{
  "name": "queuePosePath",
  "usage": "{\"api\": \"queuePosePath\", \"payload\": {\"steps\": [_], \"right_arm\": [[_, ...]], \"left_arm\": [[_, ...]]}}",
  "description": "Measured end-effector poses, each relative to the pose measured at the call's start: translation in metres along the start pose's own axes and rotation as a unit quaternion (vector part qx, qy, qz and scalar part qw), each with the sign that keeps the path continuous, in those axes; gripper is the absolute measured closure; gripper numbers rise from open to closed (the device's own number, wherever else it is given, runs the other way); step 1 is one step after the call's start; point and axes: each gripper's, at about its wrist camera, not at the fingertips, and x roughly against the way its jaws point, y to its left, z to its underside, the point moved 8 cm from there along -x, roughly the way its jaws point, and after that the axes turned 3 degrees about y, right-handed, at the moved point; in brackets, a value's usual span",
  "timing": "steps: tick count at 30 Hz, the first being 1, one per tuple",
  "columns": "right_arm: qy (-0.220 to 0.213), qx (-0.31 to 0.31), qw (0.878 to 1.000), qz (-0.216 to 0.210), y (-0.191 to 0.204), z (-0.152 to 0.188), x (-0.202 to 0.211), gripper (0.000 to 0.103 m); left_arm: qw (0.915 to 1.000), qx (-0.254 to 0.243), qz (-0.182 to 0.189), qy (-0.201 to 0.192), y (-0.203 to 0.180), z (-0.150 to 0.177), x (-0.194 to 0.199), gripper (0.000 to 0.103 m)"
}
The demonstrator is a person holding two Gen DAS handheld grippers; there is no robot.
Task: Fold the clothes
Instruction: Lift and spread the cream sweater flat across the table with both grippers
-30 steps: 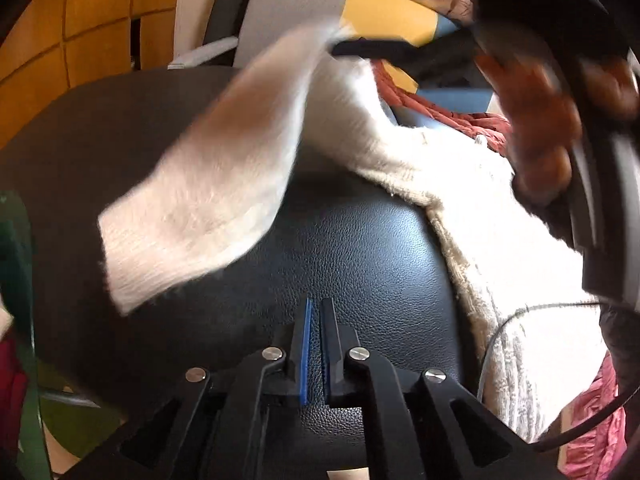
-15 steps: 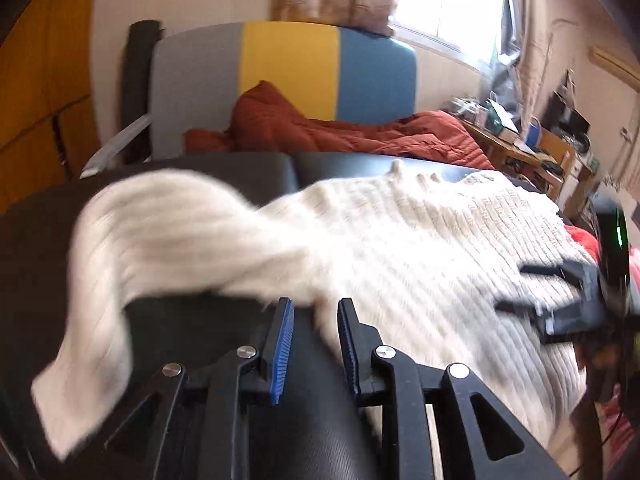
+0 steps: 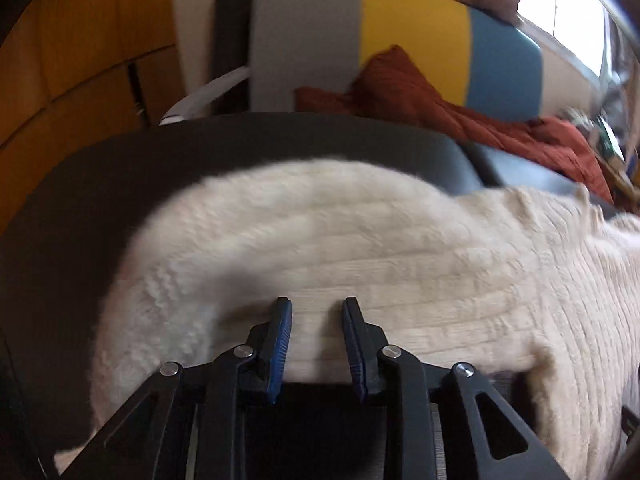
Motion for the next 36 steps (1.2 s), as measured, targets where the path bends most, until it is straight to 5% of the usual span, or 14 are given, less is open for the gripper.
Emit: {"api": "queuePosePath", "payload": {"steps": [5,10,14,18,22,25,28,30,36], "right_arm": [[0.005,0.004,1.0,-0.023,0.042,-0.008,-0.01,0.0],[0.008,0.035,0.999,-0.029,0.089,-0.019,-0.016,0.0],[0.003,0.054,0.997,-0.045,0.113,-0.029,-0.017,0.0],[-0.009,0.031,0.994,-0.108,0.109,-0.036,-0.002,0.0],[-0.033,-0.012,0.985,-0.17,0.086,-0.04,0.027,0.004],[-0.088,-0.042,0.986,-0.136,0.027,-0.051,0.064,0.004],[-0.123,-0.061,0.99,-0.043,-0.056,-0.058,0.088,0.004],[-0.113,-0.076,0.99,0.026,-0.112,-0.049,0.091,0.004],[-0.058,-0.044,0.99,0.124,-0.169,-0.034,0.055,0.011]], "left_arm": [[0.9958,0.037,-0.084,0.007,0.08,-0.016,-0.01,0.075],[0.9752,0.144,-0.167,0.01,0.158,-0.031,0.006,0.077],[0.9842,0.134,-0.11,-0.037,0.131,-0.031,0.043,0.077],[0.9947,0.087,-0.001,-0.054,0.05,-0.013,0.063,0.074],[0.998,0.014,0.04,-0.046,-0.023,0.007,0.062,0.074],[0.9979,-0.029,0.046,-0.034,-0.057,0.019,0.054,0.074],[0.9974,-0.046,0.041,-0.036,-0.073,0.017,0.049,0.074],[0.9972,-0.054,0.036,-0.038,-0.079,0.014,0.047,0.074],[0.9981,-0.058,0.016,-0.013,-0.087,0.014,0.031,0.072]]}}
